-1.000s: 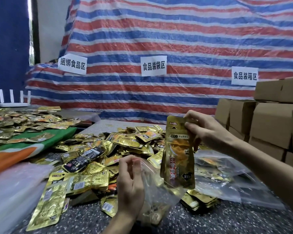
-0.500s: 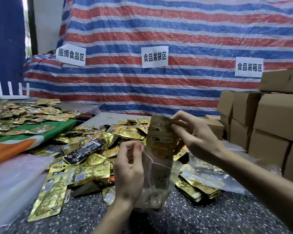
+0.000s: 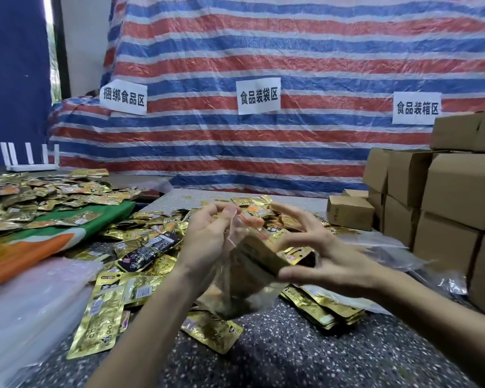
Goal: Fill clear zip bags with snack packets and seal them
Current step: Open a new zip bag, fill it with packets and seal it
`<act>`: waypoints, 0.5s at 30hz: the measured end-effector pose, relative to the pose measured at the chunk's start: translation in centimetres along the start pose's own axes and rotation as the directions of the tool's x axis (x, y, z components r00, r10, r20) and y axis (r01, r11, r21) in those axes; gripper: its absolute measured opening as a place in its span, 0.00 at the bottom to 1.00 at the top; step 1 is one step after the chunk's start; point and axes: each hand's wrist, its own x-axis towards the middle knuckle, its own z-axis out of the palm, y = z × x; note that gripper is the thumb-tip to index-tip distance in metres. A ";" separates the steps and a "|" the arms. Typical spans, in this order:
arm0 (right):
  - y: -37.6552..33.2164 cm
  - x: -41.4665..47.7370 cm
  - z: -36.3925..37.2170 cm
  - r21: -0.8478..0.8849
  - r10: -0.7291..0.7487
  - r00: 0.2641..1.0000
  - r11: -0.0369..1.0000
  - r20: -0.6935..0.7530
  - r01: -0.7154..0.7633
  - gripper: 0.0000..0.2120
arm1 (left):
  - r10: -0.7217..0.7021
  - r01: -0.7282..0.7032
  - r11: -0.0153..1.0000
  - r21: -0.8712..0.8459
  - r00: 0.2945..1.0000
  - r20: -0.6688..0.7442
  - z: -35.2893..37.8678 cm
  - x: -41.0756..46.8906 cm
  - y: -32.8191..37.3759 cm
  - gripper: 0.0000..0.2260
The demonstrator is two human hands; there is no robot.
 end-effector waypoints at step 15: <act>1.0 0.2 0.6 0.123 0.202 0.961 0.976 -0.188 -0.181 0.05 | 0.071 -0.156 0.819 0.553 0.983 0.172 -1.9 -3.2 -0.2 0.20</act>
